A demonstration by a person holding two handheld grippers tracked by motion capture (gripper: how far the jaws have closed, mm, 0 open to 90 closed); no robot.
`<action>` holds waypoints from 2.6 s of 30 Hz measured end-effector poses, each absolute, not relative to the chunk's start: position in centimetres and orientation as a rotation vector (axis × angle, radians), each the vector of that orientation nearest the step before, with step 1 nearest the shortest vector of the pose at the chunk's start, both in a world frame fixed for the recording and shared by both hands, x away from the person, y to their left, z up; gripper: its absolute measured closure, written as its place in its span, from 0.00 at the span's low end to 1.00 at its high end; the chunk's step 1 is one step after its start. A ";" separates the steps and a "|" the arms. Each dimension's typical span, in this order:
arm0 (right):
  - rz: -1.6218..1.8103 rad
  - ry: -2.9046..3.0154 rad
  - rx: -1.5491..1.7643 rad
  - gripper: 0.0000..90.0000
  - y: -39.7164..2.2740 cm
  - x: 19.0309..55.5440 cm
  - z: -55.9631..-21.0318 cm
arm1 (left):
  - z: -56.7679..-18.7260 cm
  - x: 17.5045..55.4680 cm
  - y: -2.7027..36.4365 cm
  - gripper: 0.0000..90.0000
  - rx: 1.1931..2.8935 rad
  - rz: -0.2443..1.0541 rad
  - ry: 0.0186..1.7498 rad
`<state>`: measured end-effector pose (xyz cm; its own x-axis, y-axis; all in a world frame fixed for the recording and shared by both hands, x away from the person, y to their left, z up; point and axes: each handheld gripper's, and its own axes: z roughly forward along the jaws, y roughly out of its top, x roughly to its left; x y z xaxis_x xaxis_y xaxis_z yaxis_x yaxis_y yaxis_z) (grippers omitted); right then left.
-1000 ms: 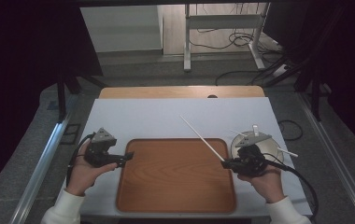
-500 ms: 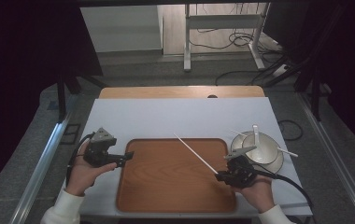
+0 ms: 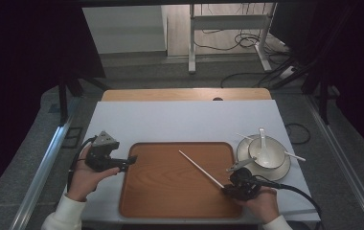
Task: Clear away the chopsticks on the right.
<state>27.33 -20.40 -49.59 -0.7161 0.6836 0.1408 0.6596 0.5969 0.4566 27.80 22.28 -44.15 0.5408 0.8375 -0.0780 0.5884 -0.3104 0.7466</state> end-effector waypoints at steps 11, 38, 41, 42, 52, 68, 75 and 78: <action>0.708 2.744 1.079 0.80 -20.4 26.9 -49.7 | -44.2 27.8 22.2 0.17 2.030 0.422 1.147; 0.932 2.736 0.891 1.00 -13.5 31.9 -48.8 | -44.2 27.9 22.1 0.17 2.035 0.424 1.144; 0.910 2.738 0.908 1.00 -12.8 32.9 -49.7 | -44.2 27.9 22.2 0.17 2.036 0.425 1.144; 0.908 2.739 0.918 1.00 -12.6 33.1 -49.9 | -44.2 27.9 22.2 0.17 2.036 0.425 1.144; 0.836 2.726 0.951 1.00 -12.7 33.8 -50.7 | -44.2 27.9 22.1 0.17 2.038 0.425 1.142; 0.705 2.647 0.957 1.00 -14.0 33.2 -50.3 | -44.1 27.8 22.3 0.17 2.034 0.426 1.134; 0.716 2.612 1.019 1.00 -14.9 33.7 -50.2 | -44.1 27.8 22.2 0.17 2.037 0.427 1.133; 0.755 2.584 1.053 1.00 -14.7 34.4 -50.3 | -44.3 27.9 22.0 0.17 2.039 0.423 1.136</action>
